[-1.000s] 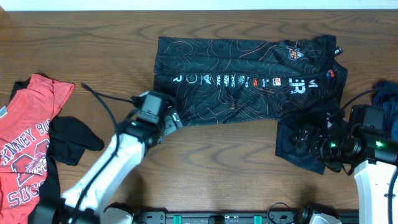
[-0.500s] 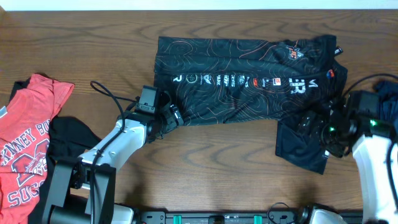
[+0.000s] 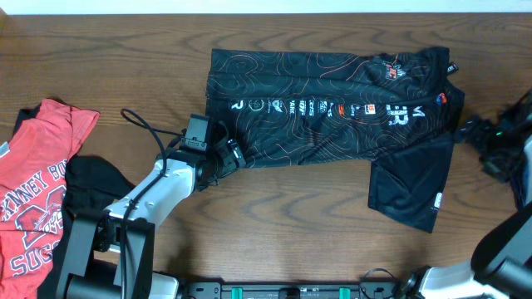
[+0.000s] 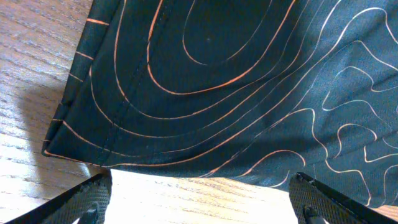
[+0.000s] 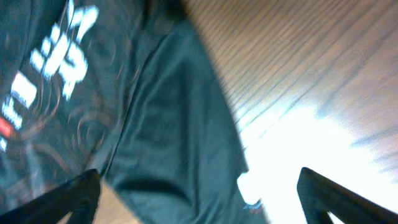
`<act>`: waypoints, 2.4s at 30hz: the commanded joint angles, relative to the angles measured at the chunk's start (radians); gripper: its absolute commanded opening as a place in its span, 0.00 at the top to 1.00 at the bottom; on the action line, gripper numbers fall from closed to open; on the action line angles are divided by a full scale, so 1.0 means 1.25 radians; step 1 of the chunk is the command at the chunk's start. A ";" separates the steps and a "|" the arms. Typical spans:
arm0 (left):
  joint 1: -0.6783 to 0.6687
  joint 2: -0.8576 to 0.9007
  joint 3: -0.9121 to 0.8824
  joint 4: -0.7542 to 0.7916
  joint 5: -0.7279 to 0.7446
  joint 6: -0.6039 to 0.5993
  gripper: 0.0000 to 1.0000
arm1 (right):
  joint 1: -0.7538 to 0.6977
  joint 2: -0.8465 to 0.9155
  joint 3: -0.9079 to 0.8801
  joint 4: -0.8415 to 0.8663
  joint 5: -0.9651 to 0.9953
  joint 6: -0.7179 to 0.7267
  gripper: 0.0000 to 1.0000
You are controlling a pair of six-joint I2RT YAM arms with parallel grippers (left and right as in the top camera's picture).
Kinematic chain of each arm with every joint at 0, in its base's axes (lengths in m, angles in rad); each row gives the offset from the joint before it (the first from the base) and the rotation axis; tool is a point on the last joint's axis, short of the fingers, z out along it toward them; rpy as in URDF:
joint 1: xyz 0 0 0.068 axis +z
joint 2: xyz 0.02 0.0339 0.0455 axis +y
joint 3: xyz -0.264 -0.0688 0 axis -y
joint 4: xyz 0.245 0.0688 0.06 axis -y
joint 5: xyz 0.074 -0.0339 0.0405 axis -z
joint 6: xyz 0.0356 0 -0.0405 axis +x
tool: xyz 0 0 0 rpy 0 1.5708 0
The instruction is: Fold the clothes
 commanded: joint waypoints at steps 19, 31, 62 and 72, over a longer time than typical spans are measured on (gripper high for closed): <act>0.000 0.038 -0.016 -0.016 0.031 0.006 0.07 | -0.024 0.277 0.102 0.215 -0.099 -0.100 0.28; 0.000 0.038 -0.016 -0.016 0.031 0.006 0.06 | 0.050 0.278 0.085 0.252 -0.066 -0.083 0.34; 0.000 0.038 -0.016 -0.014 0.031 0.006 0.09 | 0.034 0.278 -0.055 0.351 -0.031 -0.004 0.99; 0.000 0.038 -0.016 0.000 -0.002 -0.052 0.35 | 0.055 0.278 -0.055 0.350 -0.032 -0.004 0.99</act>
